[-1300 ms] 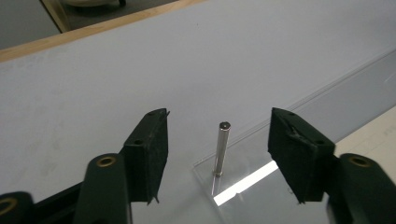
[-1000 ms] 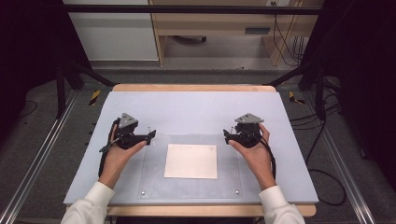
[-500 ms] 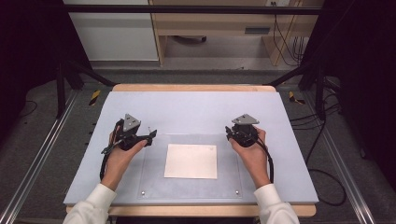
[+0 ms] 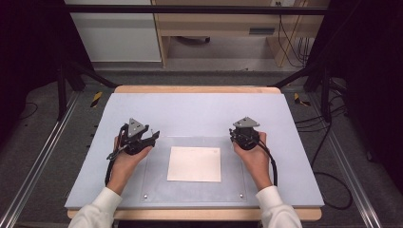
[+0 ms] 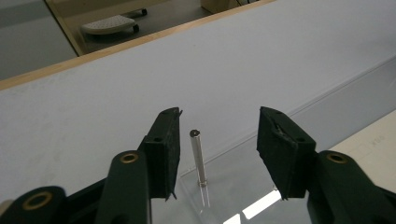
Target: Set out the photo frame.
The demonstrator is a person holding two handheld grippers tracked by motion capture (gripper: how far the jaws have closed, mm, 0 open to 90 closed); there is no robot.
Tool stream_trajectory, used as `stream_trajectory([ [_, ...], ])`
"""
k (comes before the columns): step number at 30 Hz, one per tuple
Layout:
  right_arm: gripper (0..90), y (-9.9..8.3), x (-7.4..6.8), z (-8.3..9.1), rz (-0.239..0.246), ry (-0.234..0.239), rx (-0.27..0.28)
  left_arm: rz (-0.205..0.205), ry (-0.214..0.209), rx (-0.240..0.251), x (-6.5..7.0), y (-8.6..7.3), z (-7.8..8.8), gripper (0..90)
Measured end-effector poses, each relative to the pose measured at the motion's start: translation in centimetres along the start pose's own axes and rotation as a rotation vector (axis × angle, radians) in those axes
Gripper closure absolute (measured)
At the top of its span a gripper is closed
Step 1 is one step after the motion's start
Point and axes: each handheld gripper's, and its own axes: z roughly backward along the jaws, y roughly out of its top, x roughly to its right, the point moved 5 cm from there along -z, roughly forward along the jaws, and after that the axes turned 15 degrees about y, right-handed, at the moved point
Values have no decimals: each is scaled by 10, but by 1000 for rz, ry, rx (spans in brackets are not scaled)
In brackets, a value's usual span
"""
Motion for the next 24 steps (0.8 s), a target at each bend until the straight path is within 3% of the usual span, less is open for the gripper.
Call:
stream_trajectory([
  [2,738,1,0,0,5,-3,4,-12,8,-8,1,-1,-1,526],
  [11,825,2,3,2,0,-14,13,5,24,-15,1,-2,-11,629],
  [14,834,2,3,3,-5,-13,13,8,47,-19,-2,-2,-15,675],
  [24,842,2,4,3,-5,-6,12,6,52,-51,-2,-3,-22,814],
])
